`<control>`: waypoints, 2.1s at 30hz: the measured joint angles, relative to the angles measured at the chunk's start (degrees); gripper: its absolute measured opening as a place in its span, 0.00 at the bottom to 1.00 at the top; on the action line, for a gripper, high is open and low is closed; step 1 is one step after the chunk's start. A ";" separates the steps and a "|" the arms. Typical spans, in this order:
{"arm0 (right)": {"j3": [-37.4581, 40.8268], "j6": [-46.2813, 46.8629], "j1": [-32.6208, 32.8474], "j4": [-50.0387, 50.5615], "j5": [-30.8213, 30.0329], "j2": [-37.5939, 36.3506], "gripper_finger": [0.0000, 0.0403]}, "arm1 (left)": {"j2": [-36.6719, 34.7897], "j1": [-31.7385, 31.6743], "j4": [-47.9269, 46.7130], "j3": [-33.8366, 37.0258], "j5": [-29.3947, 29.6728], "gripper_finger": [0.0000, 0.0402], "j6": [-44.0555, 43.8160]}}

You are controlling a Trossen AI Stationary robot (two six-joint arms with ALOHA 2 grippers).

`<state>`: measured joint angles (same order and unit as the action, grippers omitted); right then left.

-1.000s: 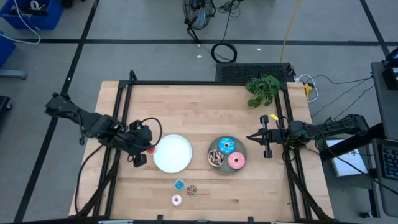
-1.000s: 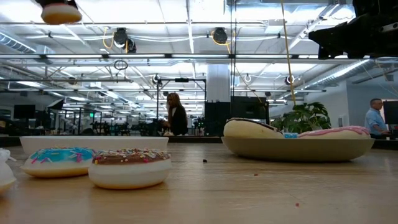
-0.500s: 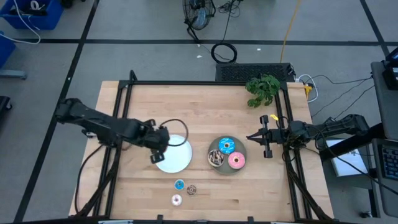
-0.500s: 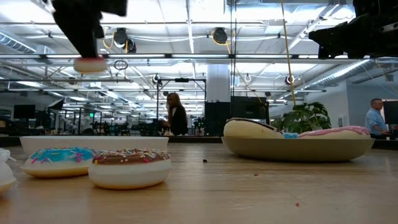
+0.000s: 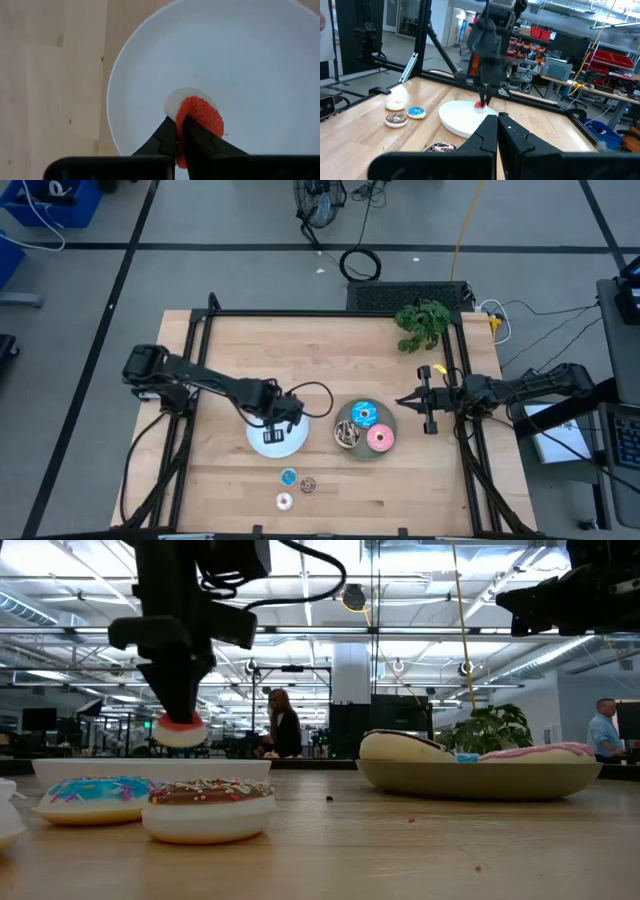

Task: Pick & Place donuts
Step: Put the small orange donut on the white plate, then put the small brown donut on the white plate

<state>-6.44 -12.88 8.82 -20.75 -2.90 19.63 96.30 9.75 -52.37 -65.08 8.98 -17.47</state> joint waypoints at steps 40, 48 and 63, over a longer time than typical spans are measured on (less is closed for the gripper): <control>0.00 0.20 0.00 -0.83 0.02 1.64 0.00 | 0.18 -6.03 12.42 6.51 -4.29 0.15 -3.52; 0.00 0.20 0.00 -0.81 0.02 1.64 0.00 | 0.18 -6.04 12.37 6.51 -2.90 0.30 -4.24; 0.00 -0.33 0.00 -0.81 0.02 1.67 0.00 | 0.18 -6.04 6.22 4.07 -0.99 0.46 -1.71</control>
<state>-6.44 -13.21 8.82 -21.56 -2.87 21.30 96.49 3.70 -46.15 -61.01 7.99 -19.18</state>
